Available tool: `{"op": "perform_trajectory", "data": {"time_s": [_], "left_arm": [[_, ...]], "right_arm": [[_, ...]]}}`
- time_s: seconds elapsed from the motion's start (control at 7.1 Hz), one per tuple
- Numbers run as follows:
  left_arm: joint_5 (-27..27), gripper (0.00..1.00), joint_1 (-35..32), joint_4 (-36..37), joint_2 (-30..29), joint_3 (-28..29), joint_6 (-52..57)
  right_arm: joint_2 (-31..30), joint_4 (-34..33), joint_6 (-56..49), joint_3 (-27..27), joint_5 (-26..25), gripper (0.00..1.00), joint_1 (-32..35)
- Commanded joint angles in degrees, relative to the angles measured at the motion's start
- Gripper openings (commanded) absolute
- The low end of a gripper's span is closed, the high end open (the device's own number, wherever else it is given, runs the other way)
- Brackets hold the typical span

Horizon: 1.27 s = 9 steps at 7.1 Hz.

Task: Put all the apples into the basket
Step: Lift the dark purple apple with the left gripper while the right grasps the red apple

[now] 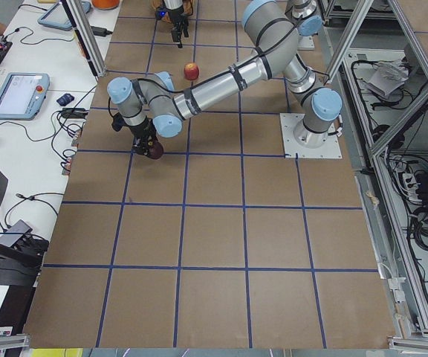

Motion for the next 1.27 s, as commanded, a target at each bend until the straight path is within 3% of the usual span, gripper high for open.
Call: {"op": "perform_trajectory", "data": {"time_s": [0.0,0.7,0.84,0.99,1.13], "left_arm": [[-1.9,0.50,-5.7,-2.9,2.7,-0.8,-10.8],[-8.6,0.50,-12.8,-2.7,5.8,-4.9,-32.1],[-8.4,0.50,-14.8,-2.5,5.8,-4.8,-35.0],[-8.4,0.50,-16.9,-1.7,5.7,-4.5,-38.6],[-8.4,0.50,-18.7,-0.7,5.4,-4.5,-41.4]], "right_arm": [[1.6,-7.1,4.1,4.7,3.8,1.00,2.4],[4.8,-10.3,4.0,6.3,3.9,1.00,3.5],[5.0,-11.7,4.2,6.3,4.0,0.68,3.4],[4.9,-12.0,4.3,6.2,4.0,0.01,3.3],[4.1,-11.4,4.3,5.4,3.3,0.00,2.4]]}}
